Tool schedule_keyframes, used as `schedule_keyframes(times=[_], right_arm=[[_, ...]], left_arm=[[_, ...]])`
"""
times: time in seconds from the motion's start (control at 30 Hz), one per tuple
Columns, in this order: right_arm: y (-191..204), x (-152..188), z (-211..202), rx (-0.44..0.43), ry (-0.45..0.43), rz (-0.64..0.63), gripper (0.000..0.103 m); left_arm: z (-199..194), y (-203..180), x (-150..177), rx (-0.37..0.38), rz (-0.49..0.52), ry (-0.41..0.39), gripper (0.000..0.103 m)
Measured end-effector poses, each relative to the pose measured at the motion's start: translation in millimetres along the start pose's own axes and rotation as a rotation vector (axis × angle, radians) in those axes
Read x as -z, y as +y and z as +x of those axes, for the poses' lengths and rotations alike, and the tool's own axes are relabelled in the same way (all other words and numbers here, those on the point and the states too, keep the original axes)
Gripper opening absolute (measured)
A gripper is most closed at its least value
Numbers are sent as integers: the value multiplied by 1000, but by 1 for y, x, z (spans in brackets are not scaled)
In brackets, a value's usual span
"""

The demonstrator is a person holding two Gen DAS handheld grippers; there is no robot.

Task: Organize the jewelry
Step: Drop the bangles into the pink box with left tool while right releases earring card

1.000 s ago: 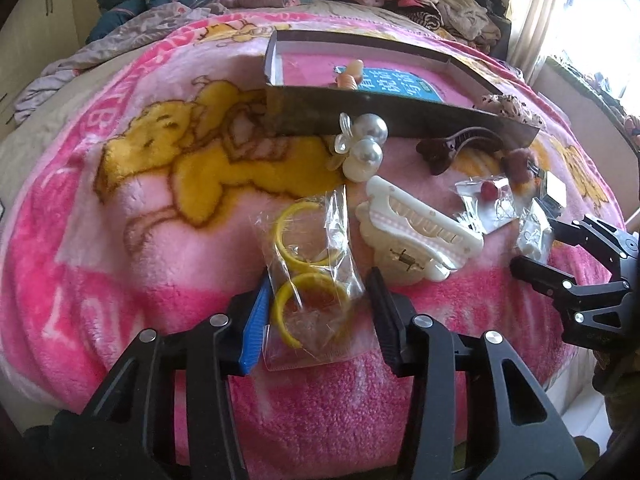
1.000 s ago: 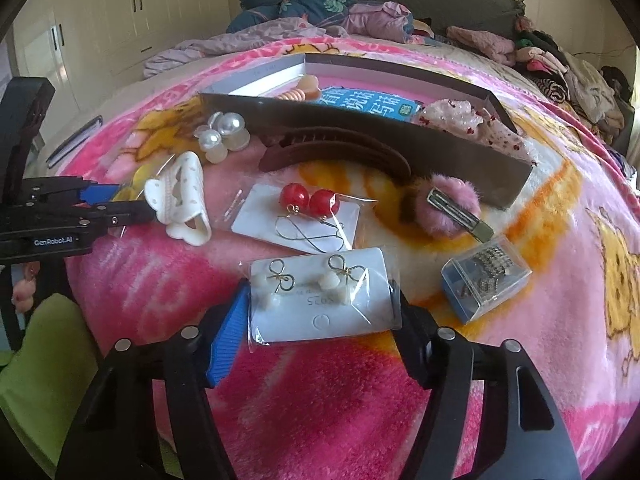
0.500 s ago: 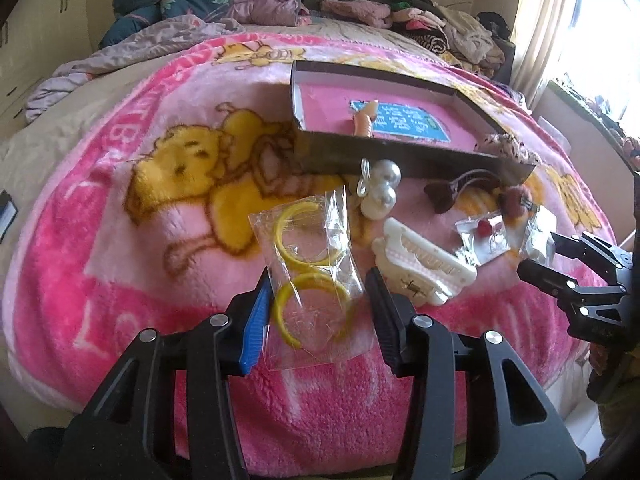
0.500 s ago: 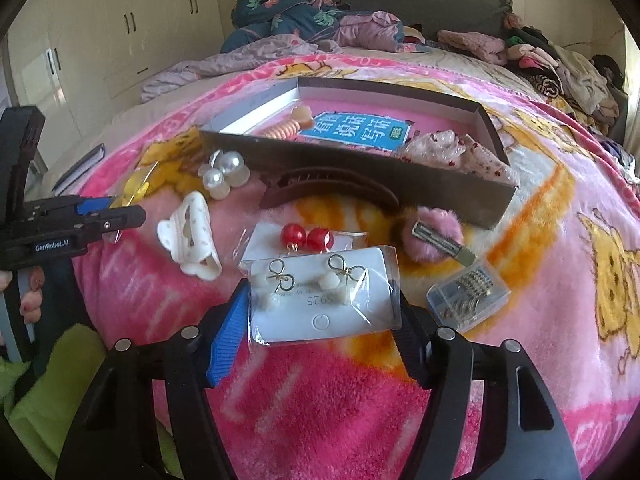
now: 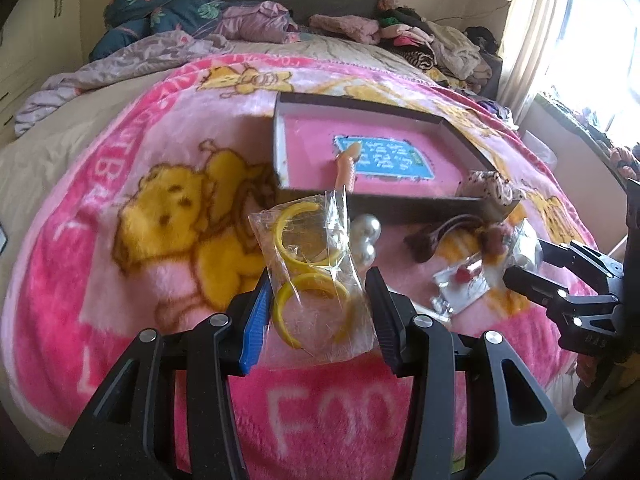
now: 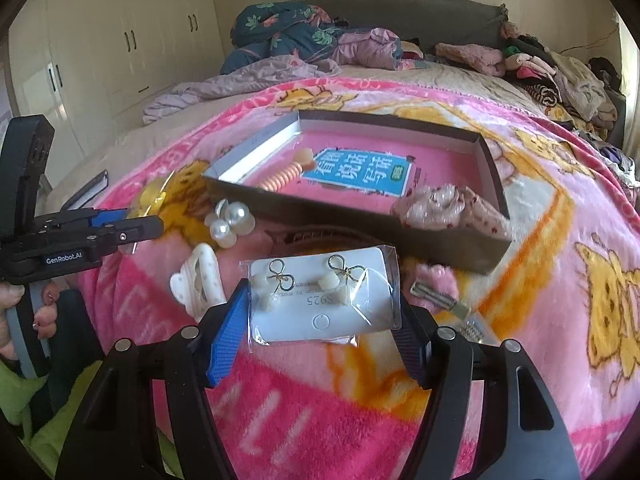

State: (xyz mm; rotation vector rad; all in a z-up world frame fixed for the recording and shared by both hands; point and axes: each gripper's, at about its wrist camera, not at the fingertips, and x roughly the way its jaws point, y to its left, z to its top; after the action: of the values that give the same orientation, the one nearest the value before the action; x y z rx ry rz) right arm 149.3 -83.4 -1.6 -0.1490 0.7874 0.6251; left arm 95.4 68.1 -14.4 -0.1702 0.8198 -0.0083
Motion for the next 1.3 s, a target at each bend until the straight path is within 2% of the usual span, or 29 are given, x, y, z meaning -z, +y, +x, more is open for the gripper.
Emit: schedule_keyframes(times=[0.37, 0.77, 1.3], right_arm=[[-15, -25, -8, 31, -57, 29, 64], [-37, -44, -4, 76, -81, 42, 64], [-75, -78, 17, 145, -94, 67, 64]], left_arm=[[15, -16, -37, 44, 39, -31, 37], [32, -30, -70, 55, 85, -56, 38], [70, -44, -102, 84, 117, -29, 38]])
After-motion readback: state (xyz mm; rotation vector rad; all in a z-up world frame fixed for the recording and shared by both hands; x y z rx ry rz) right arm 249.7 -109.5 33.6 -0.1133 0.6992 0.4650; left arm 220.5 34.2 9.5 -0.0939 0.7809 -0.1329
